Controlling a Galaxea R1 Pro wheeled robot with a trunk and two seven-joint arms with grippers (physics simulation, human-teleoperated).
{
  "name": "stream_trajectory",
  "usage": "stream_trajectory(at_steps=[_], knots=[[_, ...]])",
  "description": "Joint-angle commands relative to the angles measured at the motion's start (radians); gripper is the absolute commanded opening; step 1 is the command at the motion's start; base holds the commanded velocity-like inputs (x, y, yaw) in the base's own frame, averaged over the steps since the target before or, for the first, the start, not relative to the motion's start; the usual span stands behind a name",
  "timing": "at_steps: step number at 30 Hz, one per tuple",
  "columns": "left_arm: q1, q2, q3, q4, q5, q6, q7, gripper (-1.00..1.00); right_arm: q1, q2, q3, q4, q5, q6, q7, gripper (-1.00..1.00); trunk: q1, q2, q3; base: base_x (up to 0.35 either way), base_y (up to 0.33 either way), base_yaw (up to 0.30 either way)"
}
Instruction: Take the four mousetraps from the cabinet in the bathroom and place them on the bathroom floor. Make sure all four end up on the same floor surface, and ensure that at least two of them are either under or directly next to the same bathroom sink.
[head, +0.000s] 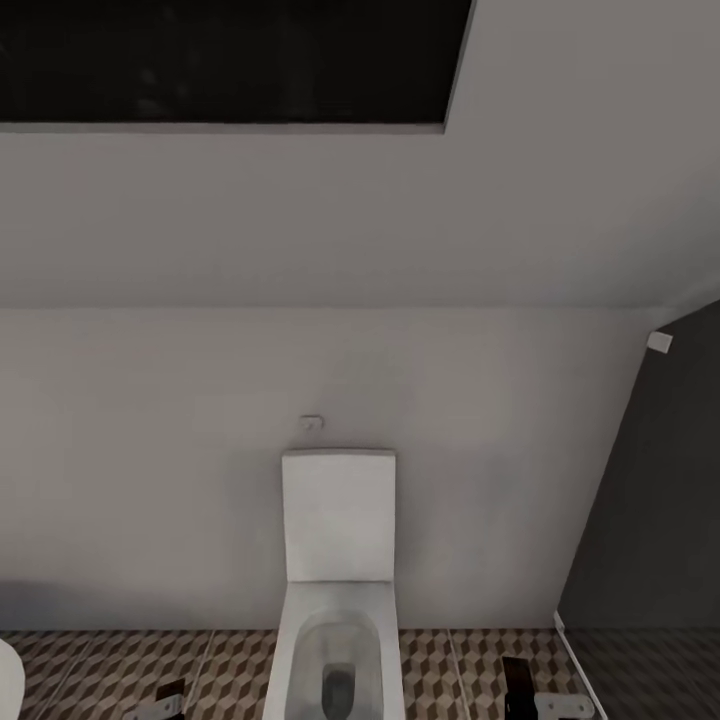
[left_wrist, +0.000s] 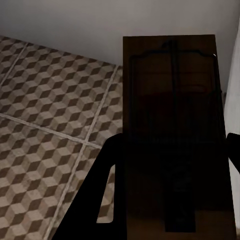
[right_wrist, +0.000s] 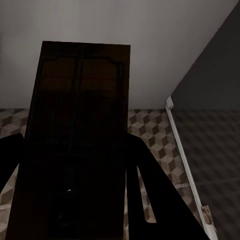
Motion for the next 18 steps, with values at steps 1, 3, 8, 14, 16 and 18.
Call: stream_trajectory(at_steps=[1,3,8,14,16,18], knots=[[-0.001,0.0,-0.009,0.0,0.0,-0.002,0.01,-1.0,-0.002,0.0,0.003,0.004,0.003,-0.005,-0.004,-1.0,0.004,-0.009,-0.005,0.0,0.0,0.0],[-0.001,0.0,-0.009,0.0,0.0,-0.002,0.011,-1.0,-0.002,0.0,0.003,0.004,0.003,-0.005,-0.004,-1.0,0.012,-0.023,-0.011,0.0,0.0,0.0],[-0.001,0.001,-0.008,0.0,0.0,-0.002,0.011,-1.0,-0.002,0.0,0.003,0.004,0.003,-0.005,-0.004,-1.0,0.031,-0.058,-0.027,0.0,0.0,0.0],[-0.001,0.002,-0.007,0.0,0.001,-0.002,0.011,-1.0,-0.002,0.001,0.003,0.004,0.003,-0.005,-0.004,-1.0,0.054,-0.1,-0.046,0.0,0.0,0.0],[-0.001,0.002,-0.007,0.0,0.002,-0.002,0.011,-1.0,-0.002,0.001,0.003,0.004,0.003,-0.005,-0.004,-1.0,0.062,-0.114,-0.052,0.0,0.0,0.0],[-0.001,0.002,-0.007,0.0,0.002,-0.002,0.011,-1.0,-0.002,0.001,0.003,0.004,0.003,-0.005,-0.004,-1.0,0.069,-0.128,-0.058,0.0,0.0,0.0]])
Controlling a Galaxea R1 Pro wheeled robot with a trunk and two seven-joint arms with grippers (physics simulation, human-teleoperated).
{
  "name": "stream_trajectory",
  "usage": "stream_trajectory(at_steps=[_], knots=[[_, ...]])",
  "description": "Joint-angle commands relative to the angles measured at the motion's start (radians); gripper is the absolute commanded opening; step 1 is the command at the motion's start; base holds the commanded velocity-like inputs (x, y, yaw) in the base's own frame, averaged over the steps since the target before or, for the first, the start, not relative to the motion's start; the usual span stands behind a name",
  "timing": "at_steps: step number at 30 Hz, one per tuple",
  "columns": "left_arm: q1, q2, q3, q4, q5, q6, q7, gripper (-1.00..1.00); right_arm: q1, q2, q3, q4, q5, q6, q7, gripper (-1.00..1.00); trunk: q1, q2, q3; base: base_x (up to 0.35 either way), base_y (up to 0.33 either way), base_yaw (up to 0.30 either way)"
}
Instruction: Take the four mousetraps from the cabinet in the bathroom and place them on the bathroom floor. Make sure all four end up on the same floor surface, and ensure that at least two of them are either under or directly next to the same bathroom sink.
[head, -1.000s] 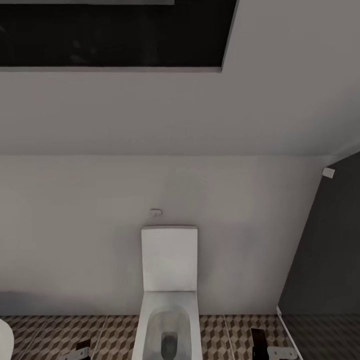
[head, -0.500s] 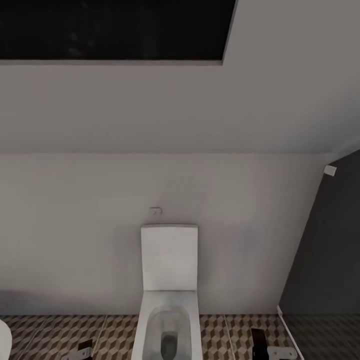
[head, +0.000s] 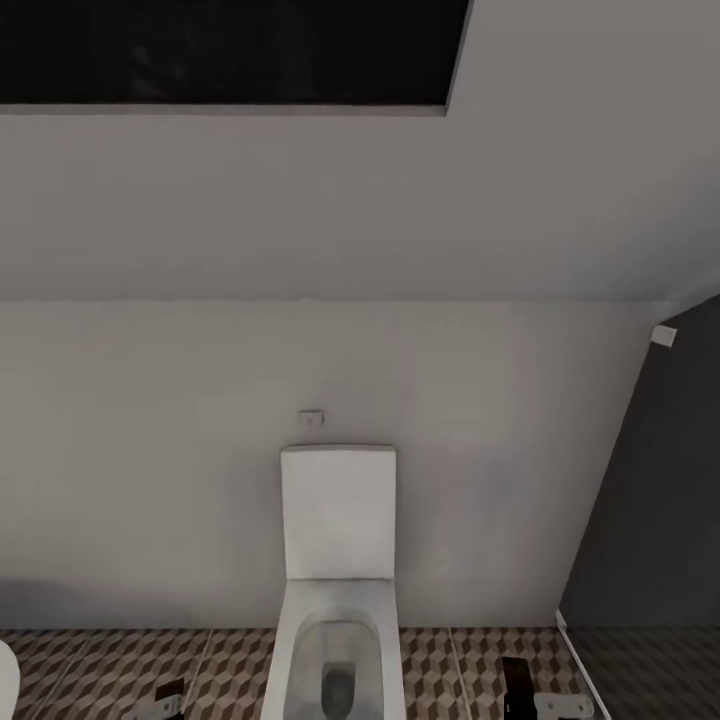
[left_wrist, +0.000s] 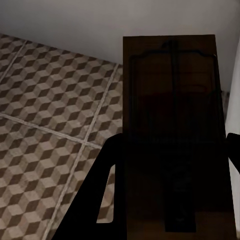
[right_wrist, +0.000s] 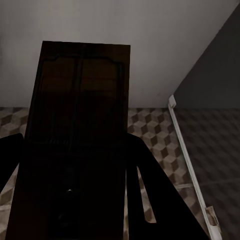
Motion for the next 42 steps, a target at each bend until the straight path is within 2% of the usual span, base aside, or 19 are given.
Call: stream_trajectory(at_steps=[1,42], knots=[[-0.001,0.0,-0.009,0.0,0.0,-0.002,0.01,-1.0,-0.002,0.0,0.003,0.004,0.004,-0.005,-0.004,-1.0,0.004,-0.008,-0.005,0.0,0.0,0.0],[-0.001,-0.001,-0.009,0.0,0.0,-0.002,0.01,-1.0,-0.002,0.0,0.004,0.004,0.006,-0.007,-0.003,-1.0,0.161,-0.295,-0.133,0.0,0.0,0.0]])
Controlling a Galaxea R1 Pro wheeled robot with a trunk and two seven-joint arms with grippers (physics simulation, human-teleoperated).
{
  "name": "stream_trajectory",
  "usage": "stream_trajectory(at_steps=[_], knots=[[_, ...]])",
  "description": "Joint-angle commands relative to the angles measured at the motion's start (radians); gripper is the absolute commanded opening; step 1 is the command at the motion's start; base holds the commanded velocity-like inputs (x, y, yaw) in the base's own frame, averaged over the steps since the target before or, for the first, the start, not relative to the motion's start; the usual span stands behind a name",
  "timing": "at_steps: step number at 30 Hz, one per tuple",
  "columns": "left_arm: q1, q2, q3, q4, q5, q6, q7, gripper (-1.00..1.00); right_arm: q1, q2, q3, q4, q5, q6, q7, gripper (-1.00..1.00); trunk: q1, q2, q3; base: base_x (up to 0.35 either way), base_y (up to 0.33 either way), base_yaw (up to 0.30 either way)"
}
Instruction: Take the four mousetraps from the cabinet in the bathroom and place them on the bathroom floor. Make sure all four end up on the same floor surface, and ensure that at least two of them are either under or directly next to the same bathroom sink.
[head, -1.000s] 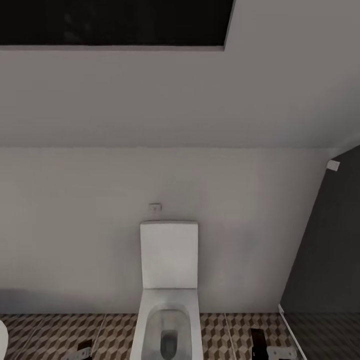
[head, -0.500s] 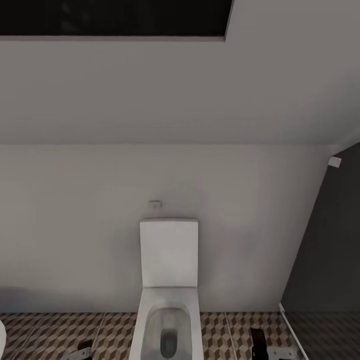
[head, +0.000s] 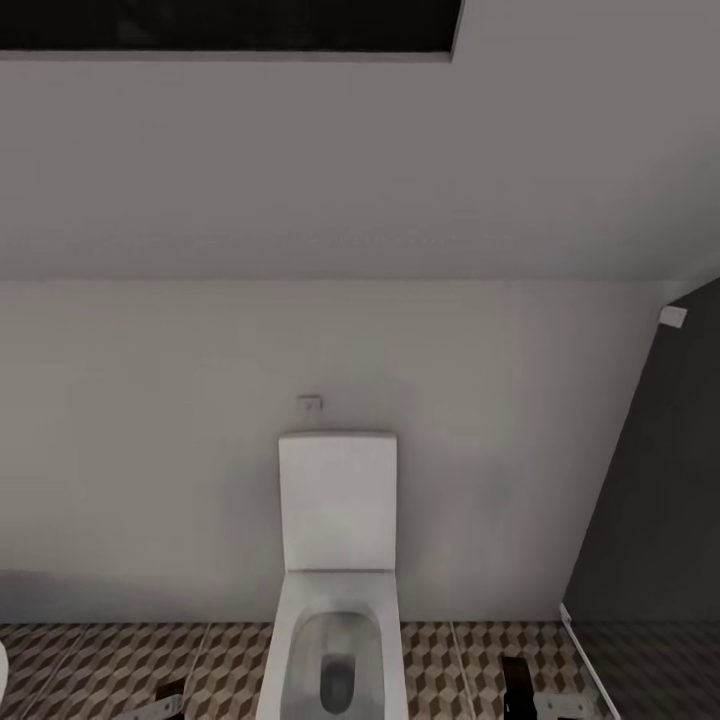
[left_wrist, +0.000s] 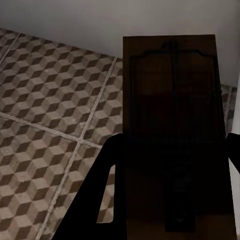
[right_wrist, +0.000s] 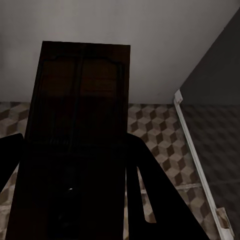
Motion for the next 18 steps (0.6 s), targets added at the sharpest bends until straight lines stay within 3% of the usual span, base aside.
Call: stream_trajectory(at_steps=[1,18], knots=[[-0.001,0.0,-0.009,0.0,0.0,-0.002,0.01,-1.0,-0.002,0.0,0.003,0.004,0.003,-0.005,-0.004,-1.0,0.004,-0.008,-0.004,0.0,0.0,0.0],[-0.001,0.0,-0.009,0.0,0.0,-0.004,0.01,-1.0,-0.002,0.0,0.003,0.004,0.002,-0.004,-0.004,-1.0,0.069,-0.127,-0.058,0.0,0.0,0.0]])
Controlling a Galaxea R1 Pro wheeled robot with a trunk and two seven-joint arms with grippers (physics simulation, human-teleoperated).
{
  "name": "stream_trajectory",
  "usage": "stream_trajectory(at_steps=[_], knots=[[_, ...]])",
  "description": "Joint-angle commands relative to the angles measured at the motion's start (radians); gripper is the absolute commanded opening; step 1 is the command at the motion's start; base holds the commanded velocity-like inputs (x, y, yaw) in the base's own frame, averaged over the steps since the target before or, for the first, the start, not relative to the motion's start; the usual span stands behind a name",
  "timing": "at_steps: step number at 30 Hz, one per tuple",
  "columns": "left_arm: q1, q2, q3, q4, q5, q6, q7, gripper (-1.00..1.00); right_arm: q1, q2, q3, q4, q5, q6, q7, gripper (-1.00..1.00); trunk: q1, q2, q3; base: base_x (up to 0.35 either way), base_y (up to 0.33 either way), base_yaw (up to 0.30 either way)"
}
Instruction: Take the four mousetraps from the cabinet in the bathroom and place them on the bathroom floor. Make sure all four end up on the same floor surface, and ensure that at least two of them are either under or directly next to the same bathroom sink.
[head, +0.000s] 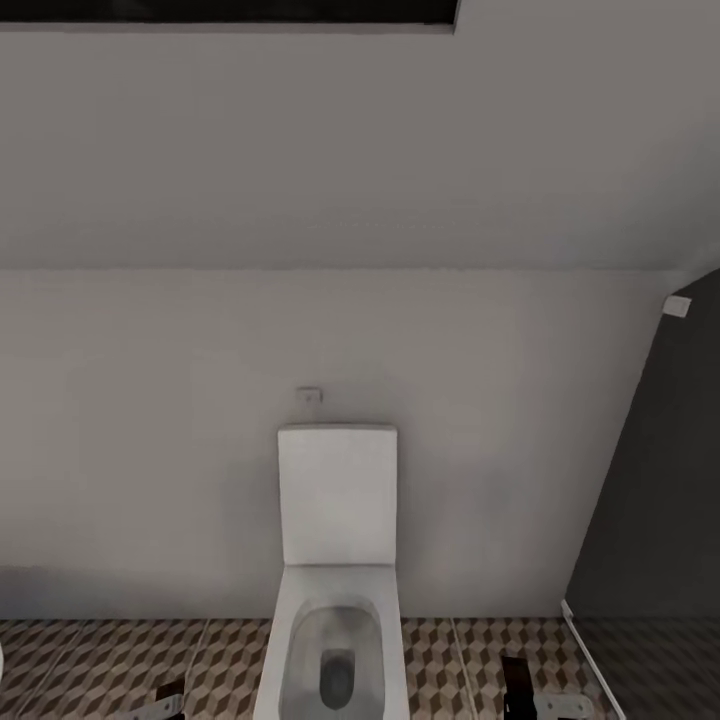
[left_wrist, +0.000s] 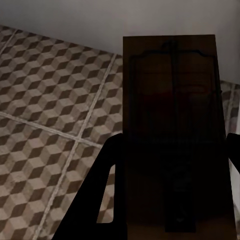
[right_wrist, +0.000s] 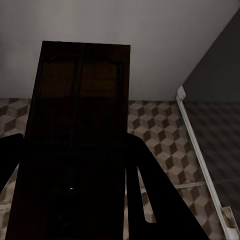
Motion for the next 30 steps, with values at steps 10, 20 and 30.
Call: stream_trajectory(at_steps=[10,20,30], knots=[[-0.001,0.0,-0.007,0.0,0.001,-0.004,0.01,-1.0,-0.002,0.0,0.001,0.004,0.005,-0.007,-0.005,-1.0,0.038,-0.071,-0.033,0.0,0.0,0.0],[-0.001,0.0,-0.007,0.0,0.001,-0.004,0.01,-1.0,-0.002,0.001,0.0,0.005,0.002,-0.006,-0.004,-1.0,0.077,-0.141,-0.064,0.0,0.0,0.0],[-0.001,0.0,-0.007,0.0,0.001,-0.004,0.011,-1.0,-0.002,0.002,0.0,0.006,0.002,-0.008,-0.005,-1.0,0.115,-0.211,-0.095,0.0,0.0,0.0]])
